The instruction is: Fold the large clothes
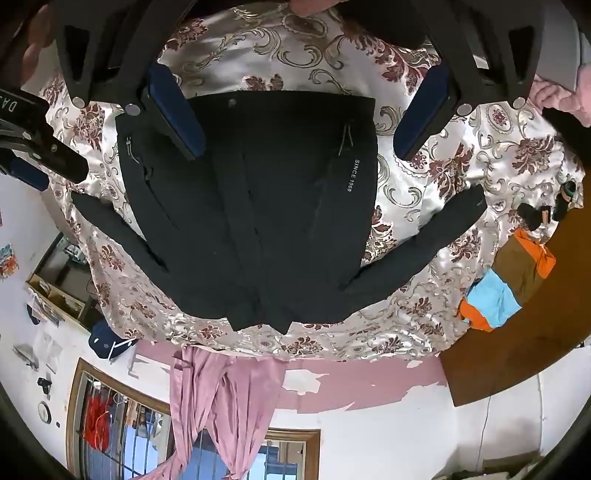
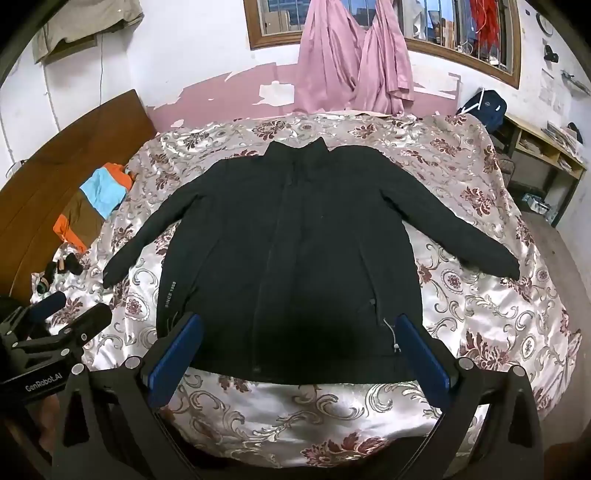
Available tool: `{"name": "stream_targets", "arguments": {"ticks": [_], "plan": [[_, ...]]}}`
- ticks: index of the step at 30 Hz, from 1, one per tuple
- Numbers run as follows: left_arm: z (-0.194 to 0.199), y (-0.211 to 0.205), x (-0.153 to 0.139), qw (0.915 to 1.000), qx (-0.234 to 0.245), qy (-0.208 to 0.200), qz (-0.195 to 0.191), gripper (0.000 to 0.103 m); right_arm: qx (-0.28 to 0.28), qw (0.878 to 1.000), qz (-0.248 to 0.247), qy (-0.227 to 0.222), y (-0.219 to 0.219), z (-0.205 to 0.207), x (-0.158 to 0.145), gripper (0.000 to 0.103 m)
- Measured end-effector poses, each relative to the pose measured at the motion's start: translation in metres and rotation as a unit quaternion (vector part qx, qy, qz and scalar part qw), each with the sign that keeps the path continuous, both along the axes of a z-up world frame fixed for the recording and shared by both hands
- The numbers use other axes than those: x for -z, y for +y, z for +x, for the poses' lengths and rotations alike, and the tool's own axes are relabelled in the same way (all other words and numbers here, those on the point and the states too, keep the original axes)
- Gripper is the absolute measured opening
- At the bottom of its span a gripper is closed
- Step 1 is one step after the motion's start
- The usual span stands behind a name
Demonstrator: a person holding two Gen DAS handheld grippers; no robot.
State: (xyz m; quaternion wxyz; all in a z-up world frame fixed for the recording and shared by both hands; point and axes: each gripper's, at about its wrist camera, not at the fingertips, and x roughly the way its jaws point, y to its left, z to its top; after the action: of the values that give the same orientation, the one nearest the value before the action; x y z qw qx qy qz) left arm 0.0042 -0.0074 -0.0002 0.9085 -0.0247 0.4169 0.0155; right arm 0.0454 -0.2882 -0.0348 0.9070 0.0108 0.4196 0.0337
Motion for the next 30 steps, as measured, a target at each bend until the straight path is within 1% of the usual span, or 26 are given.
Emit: {"name": "stream_targets", "arguments": {"ticks": [1, 3, 4, 9, 11, 30], "plan": [[0.0, -0.0011, -0.0002, 1.0, -0.001, 0.0, -0.001, 0.103, 0.001, 1.0, -0.006, -0.005, 0.0078, -0.0058, 0.0021, 0.102], [-0.0002, -0.004, -0.0006, 1.0, -0.002, 0.0, -0.001, 0.103, 0.001, 1.0, -0.007, -0.005, 0.0081, -0.0051, 0.0028, 0.102], [0.0005, 0.0019, -0.0005, 1.0, 0.001, 0.001, -0.004, 0.103, 0.002, 1.0, -0.007, -0.006, 0.0081, -0.0049, 0.0032, 0.102], [-0.0011, 0.0007, -0.0001, 1.0, 0.003, 0.001, -0.007, 0.103, 0.003, 1.0, -0.005, -0.002, 0.0062, -0.0006, 0.0042, 0.102], [-0.001, -0.0003, -0.0003, 1.0, 0.005, 0.001, -0.006, 0.103, 0.001, 1.0, -0.008, -0.005, 0.0077, -0.0068, 0.001, 0.102], [-0.0016, -0.0008, 0.0016, 0.9999, 0.002, 0.002, -0.01, 0.103, 0.007, 1.0, 0.0, -0.009, 0.0039, -0.0038, 0.0019, 0.102]]}}
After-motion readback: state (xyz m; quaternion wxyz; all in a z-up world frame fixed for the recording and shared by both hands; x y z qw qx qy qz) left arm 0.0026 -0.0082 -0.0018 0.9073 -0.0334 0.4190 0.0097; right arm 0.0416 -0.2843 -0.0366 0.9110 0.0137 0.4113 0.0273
